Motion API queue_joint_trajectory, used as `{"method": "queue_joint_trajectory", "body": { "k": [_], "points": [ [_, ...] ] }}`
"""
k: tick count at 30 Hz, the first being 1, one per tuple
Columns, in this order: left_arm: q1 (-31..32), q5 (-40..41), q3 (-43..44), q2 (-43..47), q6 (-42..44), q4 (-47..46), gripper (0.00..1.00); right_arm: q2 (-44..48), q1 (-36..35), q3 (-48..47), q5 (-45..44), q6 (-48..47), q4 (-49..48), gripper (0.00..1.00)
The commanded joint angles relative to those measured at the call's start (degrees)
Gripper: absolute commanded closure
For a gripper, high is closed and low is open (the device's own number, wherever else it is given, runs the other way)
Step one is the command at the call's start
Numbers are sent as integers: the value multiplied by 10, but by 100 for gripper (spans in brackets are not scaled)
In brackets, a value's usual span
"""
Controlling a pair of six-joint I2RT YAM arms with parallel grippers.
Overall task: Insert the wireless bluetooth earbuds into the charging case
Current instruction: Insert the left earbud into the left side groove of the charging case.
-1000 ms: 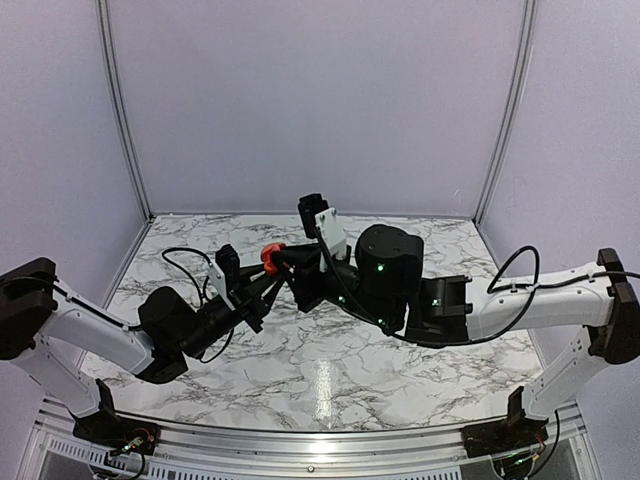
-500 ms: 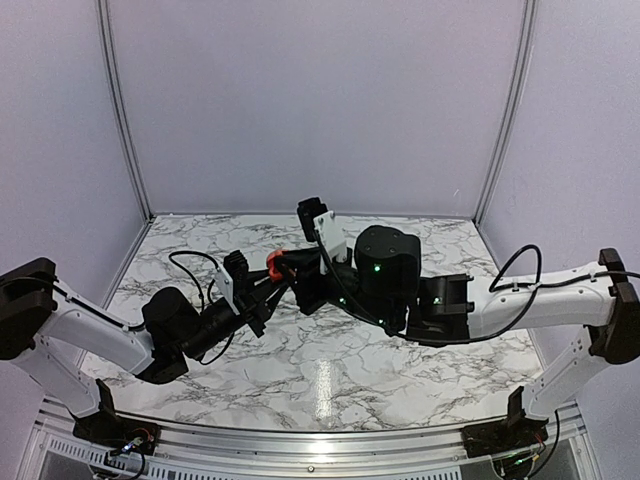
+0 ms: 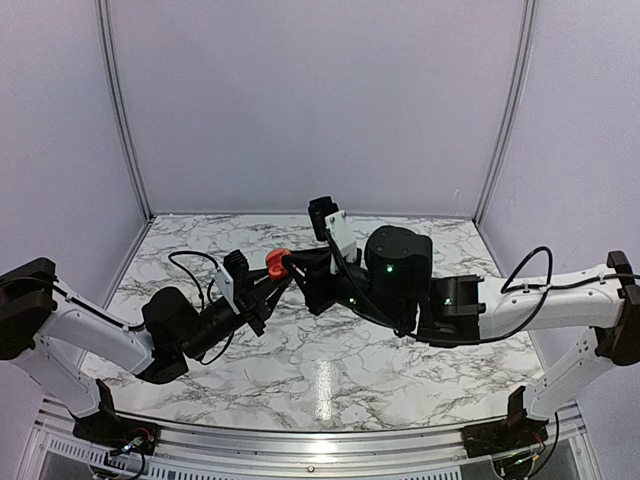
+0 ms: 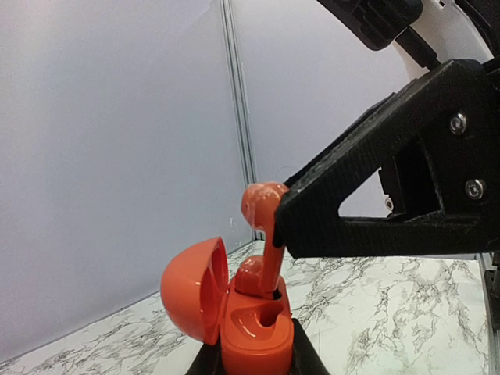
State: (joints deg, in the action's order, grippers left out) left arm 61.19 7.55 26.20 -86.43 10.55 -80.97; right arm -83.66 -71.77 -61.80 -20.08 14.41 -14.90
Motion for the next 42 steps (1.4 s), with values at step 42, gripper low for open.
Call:
{"method": "queue_joint_trajectory", "body": {
  "k": [42],
  "points": [
    [2,10,21,3,18,-30,100,-24,-1,-12,-39,53,53,79]
  ]
}}
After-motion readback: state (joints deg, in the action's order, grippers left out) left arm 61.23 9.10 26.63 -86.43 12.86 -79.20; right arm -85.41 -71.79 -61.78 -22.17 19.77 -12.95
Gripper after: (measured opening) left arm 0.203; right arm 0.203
